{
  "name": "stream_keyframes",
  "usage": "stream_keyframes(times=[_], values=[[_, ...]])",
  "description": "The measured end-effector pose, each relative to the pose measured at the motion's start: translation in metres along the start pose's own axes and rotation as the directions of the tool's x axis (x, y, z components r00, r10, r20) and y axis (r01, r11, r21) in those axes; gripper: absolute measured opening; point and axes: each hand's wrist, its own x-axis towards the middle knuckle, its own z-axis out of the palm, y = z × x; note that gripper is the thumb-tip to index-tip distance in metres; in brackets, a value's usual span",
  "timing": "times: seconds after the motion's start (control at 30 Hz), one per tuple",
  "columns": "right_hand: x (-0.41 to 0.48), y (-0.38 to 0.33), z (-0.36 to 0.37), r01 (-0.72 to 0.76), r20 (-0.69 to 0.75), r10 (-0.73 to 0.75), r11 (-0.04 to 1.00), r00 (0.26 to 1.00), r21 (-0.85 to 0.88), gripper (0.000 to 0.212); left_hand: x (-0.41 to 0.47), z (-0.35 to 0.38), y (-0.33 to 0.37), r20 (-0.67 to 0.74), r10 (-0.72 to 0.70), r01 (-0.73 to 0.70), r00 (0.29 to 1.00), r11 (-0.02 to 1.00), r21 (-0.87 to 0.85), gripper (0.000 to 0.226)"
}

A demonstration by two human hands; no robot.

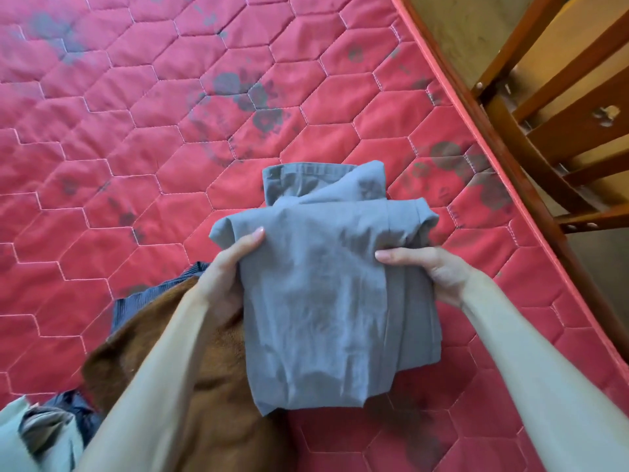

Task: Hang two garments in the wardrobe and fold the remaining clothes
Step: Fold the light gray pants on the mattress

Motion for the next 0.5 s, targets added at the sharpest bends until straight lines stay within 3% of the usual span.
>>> stream_keyframes(times=[0.1, 0.2, 0.27, 0.37, 0.5], values=[[-0.003, -0.005, 0.004, 0.165, -0.020, -0.165, 0.985, 0.986, 0.039, 0.032, -0.011, 0.008, 0.012, 0.031, 0.162, -0.162, 0.986, 0.987, -0.011, 0.019], [0.009, 0.000, 0.010, 0.141, -0.061, -0.140, 0.990, 0.988, 0.018, 0.043, -0.010, 0.009, 0.010, -0.077, 0.220, -0.223, 0.972, 0.974, -0.029, 0.034], [0.023, 0.006, 0.014, 0.080, -0.124, -0.082, 0.997, 0.989, -0.023, 0.040, 0.005, 0.003, 0.006, -0.133, 0.169, -0.168, 0.977, 0.986, 0.018, 0.045], [0.038, 0.005, 0.014, -0.006, -0.170, 0.001, 1.000, 0.985, -0.031, 0.043, 0.028, -0.007, 0.006, -0.225, 0.042, -0.019, 0.974, 0.994, 0.105, 0.037], [0.047, -0.008, 0.010, -0.043, -0.106, 0.055, 0.992, 0.993, 0.117, 0.038, 0.042, -0.017, 0.011, -0.228, -0.011, 0.032, 0.973, 0.996, 0.084, 0.040]])
